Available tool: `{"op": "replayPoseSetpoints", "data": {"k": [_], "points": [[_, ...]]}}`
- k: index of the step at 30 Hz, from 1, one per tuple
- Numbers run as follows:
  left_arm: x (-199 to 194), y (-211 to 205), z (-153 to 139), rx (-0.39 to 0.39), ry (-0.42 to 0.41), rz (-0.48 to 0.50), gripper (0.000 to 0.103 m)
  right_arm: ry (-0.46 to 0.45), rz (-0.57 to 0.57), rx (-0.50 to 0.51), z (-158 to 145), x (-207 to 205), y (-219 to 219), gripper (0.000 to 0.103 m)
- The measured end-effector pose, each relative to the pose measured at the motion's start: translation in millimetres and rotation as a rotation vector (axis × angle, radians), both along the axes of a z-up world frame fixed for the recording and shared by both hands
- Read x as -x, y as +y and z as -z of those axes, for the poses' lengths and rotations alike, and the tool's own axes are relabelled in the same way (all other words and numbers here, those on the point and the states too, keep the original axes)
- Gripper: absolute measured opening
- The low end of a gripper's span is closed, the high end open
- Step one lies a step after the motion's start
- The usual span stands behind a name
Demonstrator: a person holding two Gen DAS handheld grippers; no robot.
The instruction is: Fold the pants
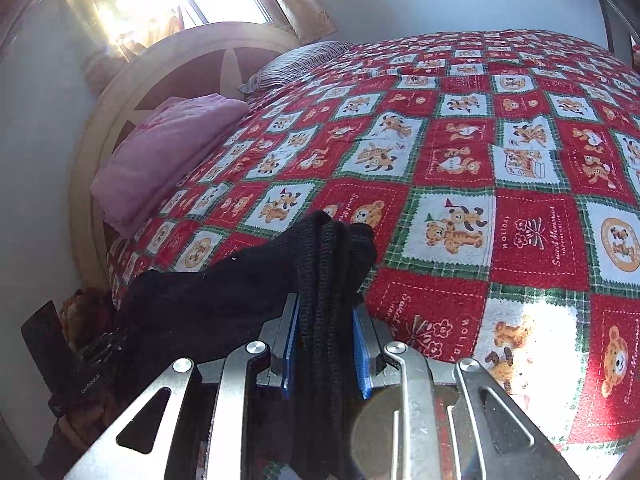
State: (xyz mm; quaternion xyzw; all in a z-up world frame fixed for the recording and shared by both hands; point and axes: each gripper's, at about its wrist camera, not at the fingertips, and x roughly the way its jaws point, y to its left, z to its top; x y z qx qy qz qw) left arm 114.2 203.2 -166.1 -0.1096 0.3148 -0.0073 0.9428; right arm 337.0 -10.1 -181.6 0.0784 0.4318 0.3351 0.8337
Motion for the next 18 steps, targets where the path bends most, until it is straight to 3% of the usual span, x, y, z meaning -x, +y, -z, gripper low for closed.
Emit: {"op": "replayPoseSetpoints", "data": {"k": [4,5,8,11,16,18], "points": [[-2.3,1.9,10.6,-0.043,0.032,-0.023,0.05,0.037,0.012,0.008,12.6,-7.9,-1.5,0.028],[-1.7,3.8,12.7,-0.043,0.031,-0.03,0.057,0.044,0.025,0.016,16.8,-10.5,-2.5,0.033],[-1.1,10.2,16.8,-0.025,0.043,-0.043,0.069,0.055,0.059,0.017,25.0,-13.9,-9.3,0.044],[2.1,13.0,15.1,-0.03,0.048,-0.064,0.073,0.018,0.125,0.024,19.5,-8.4,-23.6,0.053],[9.2,6.9,5.3,-0.056,0.053,-0.075,0.074,-0.017,0.23,0.021,1.6,9.9,-58.4,0.054],[13.0,2.5,-2.0,-0.064,0.043,-0.075,0.078,-0.032,0.241,0.015,-5.1,20.3,-69.8,0.059]]}}
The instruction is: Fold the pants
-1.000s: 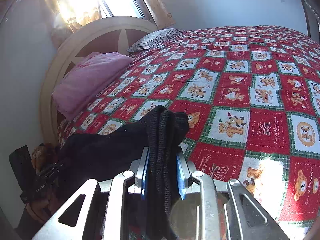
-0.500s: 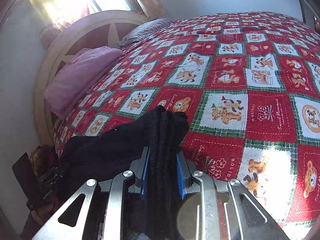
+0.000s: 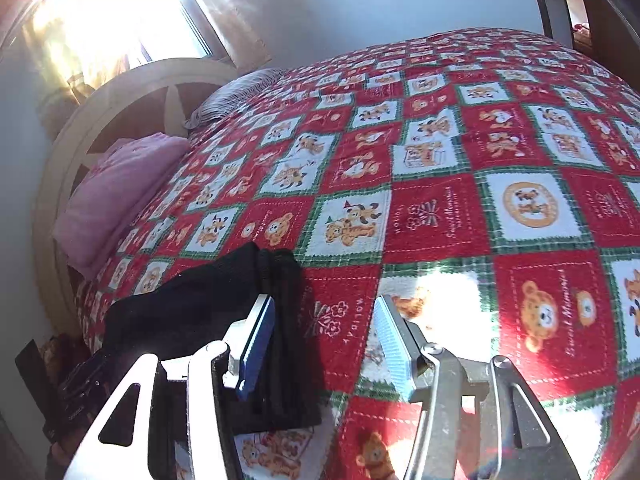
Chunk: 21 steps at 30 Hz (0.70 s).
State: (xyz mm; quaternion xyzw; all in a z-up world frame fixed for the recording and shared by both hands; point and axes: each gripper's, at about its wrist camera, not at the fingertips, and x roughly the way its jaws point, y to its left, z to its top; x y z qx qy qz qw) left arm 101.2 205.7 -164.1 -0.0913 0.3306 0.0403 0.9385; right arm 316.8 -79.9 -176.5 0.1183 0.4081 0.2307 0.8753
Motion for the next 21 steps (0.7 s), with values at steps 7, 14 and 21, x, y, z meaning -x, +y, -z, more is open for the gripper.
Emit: {"op": "replayPoseSetpoints", "data": {"k": [7,14,21], "points": [[20.6,-20.4,-36.6,0.0,-0.069,0.027,0.087,-0.042,0.036,0.032,-18.7,50.5,-31.6,0.061],[42.2,-43.8,-69.8,0.001,-0.146,0.065,0.094,-0.112,0.04,0.033,-37.7,108.0,-46.6,0.063],[60.8,-62.4,-90.3,-0.017,-0.197,0.079,0.099,-0.213,-0.002,0.049,-74.8,135.4,-32.0,0.064]]}}
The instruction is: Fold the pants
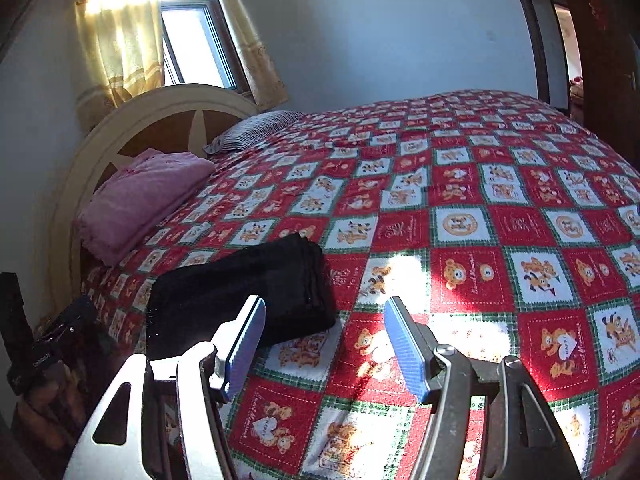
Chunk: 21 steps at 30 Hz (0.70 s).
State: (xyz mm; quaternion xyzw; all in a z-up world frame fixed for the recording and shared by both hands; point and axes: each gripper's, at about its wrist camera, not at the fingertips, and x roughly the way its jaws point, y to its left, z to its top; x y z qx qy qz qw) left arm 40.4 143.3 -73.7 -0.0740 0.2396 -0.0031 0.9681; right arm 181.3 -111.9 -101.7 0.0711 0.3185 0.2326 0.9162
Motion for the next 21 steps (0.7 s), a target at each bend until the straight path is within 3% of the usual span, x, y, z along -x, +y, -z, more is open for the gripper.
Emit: {"op": "replayPoseSetpoints", "data": {"k": [6,21], "points": [[6.1,-7.7,-11.3,-0.016,-0.049,0.008,0.103,-0.07,-0.018,0.043,-15.6,17.2,11.3,0.069],[13.2,-8.5,-20.2,-0.036,-0.075,-0.007,0.103,-0.102,0.001,0.051,-25.5,23.0,8.0,0.07]]}}
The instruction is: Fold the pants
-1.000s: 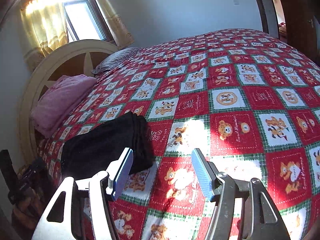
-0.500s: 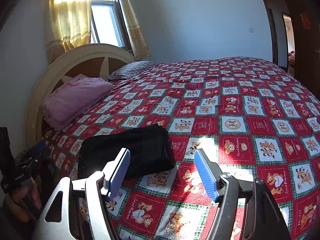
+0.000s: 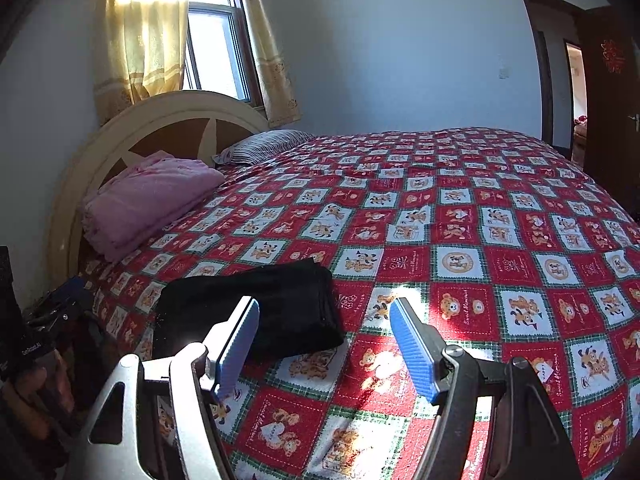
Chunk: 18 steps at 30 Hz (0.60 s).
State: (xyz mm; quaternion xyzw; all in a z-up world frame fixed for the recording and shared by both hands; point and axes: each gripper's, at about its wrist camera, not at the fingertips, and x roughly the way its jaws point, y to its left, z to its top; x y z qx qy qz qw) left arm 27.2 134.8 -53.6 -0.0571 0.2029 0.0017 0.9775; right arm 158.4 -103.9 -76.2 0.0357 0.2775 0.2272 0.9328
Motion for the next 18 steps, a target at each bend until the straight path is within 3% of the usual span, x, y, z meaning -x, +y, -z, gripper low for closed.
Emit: {"op": "replayPoseSetpoints", "data": {"k": [18], "points": [[-1.0,1.5,1.6,-0.01,0.007,-0.012,0.103,0.004,0.0,0.006,1.5,1.8,4.7,0.07]]}}
